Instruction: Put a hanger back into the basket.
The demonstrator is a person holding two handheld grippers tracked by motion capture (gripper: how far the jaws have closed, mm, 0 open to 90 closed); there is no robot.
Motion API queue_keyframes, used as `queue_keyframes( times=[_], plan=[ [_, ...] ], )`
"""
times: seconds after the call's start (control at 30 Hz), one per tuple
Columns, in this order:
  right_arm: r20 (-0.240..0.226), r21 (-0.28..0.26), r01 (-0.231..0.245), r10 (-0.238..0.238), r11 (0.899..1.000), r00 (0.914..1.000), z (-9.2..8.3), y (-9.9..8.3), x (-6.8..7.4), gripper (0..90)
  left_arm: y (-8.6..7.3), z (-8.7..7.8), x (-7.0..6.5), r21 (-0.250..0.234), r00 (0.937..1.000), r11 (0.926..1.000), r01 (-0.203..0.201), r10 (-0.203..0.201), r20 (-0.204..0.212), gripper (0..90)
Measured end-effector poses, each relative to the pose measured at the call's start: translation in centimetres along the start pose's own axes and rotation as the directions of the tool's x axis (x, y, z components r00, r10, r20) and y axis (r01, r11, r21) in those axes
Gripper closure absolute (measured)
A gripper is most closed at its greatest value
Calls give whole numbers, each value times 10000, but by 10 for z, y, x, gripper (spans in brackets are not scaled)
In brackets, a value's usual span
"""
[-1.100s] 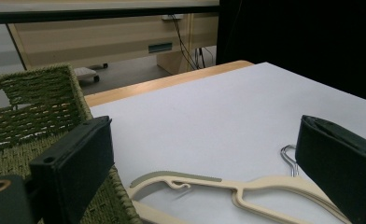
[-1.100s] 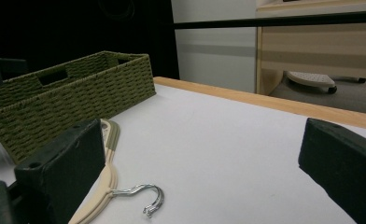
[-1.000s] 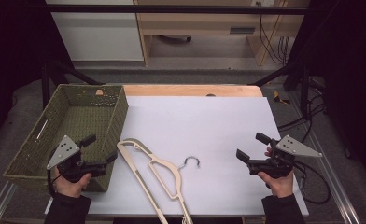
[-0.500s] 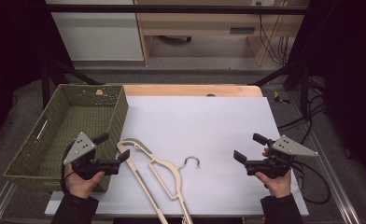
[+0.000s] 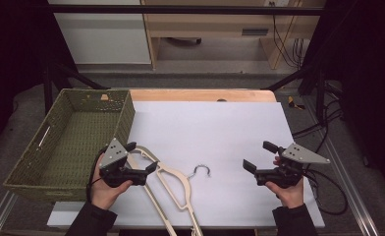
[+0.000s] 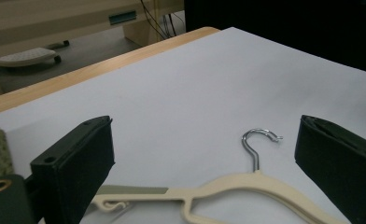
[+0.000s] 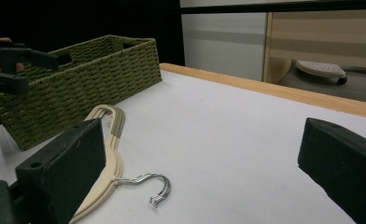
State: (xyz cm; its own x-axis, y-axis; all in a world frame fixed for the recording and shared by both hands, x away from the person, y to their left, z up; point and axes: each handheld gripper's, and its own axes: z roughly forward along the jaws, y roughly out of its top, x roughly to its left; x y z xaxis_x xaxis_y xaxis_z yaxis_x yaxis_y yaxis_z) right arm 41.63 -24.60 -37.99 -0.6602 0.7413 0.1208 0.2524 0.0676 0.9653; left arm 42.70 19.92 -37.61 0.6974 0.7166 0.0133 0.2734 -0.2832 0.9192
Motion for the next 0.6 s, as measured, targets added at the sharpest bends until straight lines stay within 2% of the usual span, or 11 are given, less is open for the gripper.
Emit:
queue_keyframes(
  times=[0.03,0.17,0.2,0.27,0.4,0.47,0.5,0.6],
  plan=[
    [0,0,0,0,10000,10000,0,0,0,14,0,0,0,0,10000,10000,0,0,0,46],
    [-7,62,-3,3,10000,10000,1,0,1,14,5,22,-12,470,9991,9985,-278,263,331,46],
    [-9,66,5,-5,10000,10000,1,0,1,14,5,22,-12,470,9991,9985,-278,263,331,46],
    [-18,66,27,-27,10000,10000,1,0,1,14,6,35,-19,702,9979,9967,-415,379,527,46],
    [-67,52,18,-18,10000,10000,1,0,1,15,8,48,-25,889,9967,9950,-461,399,713,56],
    [-72,62,-5,6,10000,10000,1,0,1,16,8,57,-28,1058,9954,9931,-509,418,860,59],
    [-67,69,-26,26,10000,10000,1,0,1,17,6,67,-31,1293,9941,9899,-579,452,985,63],
    [-104,98,8,-7,10000,9999,2,0,2,17,3,76,-34,1552,9932,9855,-686,527,1040,65]
  ],
)
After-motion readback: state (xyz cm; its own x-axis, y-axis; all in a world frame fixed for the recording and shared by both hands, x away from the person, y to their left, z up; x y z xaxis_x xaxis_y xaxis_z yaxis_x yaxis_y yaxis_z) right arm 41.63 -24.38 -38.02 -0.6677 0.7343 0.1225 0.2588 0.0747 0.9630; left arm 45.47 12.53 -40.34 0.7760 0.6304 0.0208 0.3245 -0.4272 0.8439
